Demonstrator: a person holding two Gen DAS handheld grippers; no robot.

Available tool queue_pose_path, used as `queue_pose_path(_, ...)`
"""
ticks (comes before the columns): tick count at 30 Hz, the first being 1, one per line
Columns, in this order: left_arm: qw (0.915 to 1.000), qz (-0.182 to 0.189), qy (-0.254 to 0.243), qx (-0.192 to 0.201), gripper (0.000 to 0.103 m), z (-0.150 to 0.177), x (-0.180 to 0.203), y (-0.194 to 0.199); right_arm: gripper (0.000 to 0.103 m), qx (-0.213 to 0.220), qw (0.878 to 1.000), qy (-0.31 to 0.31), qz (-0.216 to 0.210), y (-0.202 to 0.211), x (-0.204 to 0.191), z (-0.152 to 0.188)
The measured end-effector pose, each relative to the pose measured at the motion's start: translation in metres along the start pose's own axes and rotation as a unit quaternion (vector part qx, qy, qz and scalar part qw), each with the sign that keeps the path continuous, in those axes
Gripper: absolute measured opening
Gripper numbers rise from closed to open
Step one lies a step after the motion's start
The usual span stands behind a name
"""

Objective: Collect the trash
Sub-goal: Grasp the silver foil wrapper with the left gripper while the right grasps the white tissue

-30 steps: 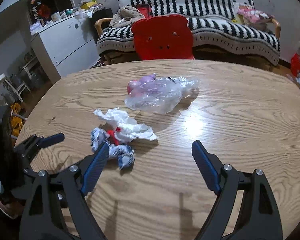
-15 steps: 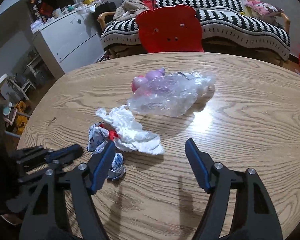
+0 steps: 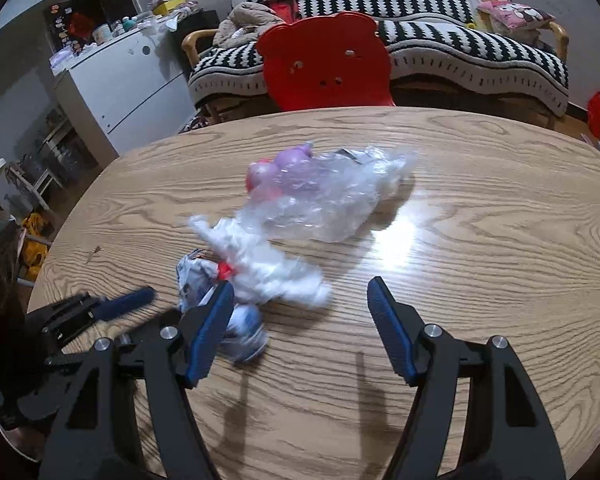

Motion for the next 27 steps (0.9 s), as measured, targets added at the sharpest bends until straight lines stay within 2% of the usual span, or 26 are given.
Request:
queue_pose_path(2,0.9999,-0.009,0.001,0.009,0.072,-0.004,0.001,0.001,0.068,0.000,1.000,-0.003,-0.001,0.001,0.003,0.000)
queue_pose_path(5,0.9993,0.015,0.034,0.004,0.076,-0.009,0.001,-0.002,0.068,0.003,1.000,-0.006,-0.003,0.004,0.006,-0.002)
queue_pose_path(10,0.9987,0.010,0.050,0.000,0.073,-0.016,0.006,-0.018,0.068,0.008,1.000,-0.018,-0.008,0.006,0.009,-0.006)
queue_pose_path(11,0.9988,0.010,0.048,0.000,0.056,-0.017,0.008,-0.020,0.068,0.009,1.000,-0.018,-0.009,0.007,0.009,-0.007)
queue_pose_path(12,0.9988,0.013,0.046,-0.006,0.028,-0.017,0.009,-0.022,0.068,0.008,1.000,-0.015,-0.010,0.008,0.007,-0.007)
queue_pose_path(13,0.9988,0.016,0.045,-0.015,0.021,-0.016,0.010,-0.022,0.068,0.007,1.000,-0.010,-0.009,0.007,0.005,-0.006)
queue_pose_path(14,0.9987,0.015,0.047,-0.012,0.018,-0.015,0.009,-0.018,0.068,0.006,1.000,-0.006,-0.008,0.007,0.003,-0.006)
queue_pose_path(18,0.9996,0.014,0.026,0.007,0.016,-0.009,0.003,0.011,0.068,-0.006,0.999,0.033,0.005,-0.003,-0.013,0.000)
queue_pose_path(23,0.9990,0.033,0.031,0.005,0.016,0.001,-0.019,0.040,0.068,-0.014,0.995,0.092,0.036,-0.019,-0.034,0.006)
queue_pose_path(27,0.9991,0.024,0.035,0.003,0.016,0.003,-0.032,0.042,0.068,-0.011,0.989,0.125,0.076,-0.031,-0.036,0.004)
Point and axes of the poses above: each gripper's, at about its wrist camera, not at the fingertips, and y roughly against the way its jaws point, x to its right, z to its underside, the point moved 6 cm from there along -y, roughly the way its jaws point
